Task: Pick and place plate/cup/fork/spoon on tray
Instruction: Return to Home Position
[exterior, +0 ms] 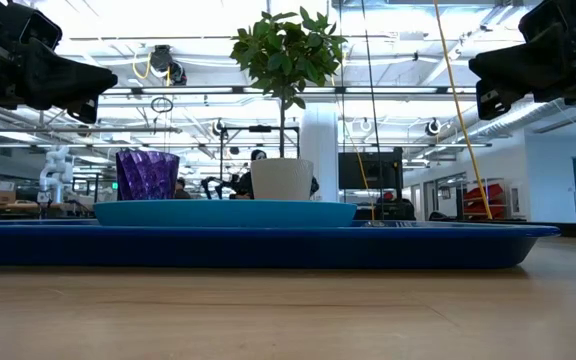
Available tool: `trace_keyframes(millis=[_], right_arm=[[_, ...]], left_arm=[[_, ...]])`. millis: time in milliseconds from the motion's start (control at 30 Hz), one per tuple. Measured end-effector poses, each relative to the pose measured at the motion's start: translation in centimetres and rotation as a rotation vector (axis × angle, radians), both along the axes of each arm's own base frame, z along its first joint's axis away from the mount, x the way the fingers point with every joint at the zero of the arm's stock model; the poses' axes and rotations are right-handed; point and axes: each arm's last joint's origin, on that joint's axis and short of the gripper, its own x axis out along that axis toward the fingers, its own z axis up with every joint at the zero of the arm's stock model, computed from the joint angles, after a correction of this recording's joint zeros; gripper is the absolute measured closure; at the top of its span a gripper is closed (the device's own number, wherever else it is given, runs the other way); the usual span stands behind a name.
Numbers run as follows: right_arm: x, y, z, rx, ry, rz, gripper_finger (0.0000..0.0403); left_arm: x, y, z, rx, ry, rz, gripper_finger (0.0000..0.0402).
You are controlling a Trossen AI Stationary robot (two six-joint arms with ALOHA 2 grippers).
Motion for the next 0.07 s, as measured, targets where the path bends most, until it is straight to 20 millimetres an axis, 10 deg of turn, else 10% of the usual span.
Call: trace_keyframes(millis=[67], right_arm=[[0.00, 0.00, 0.00, 0.000, 0.000, 0.000, 0.0369]], left_arm=[[0.00, 0.00, 0.00, 0.000, 0.000, 0.000, 0.0350]])
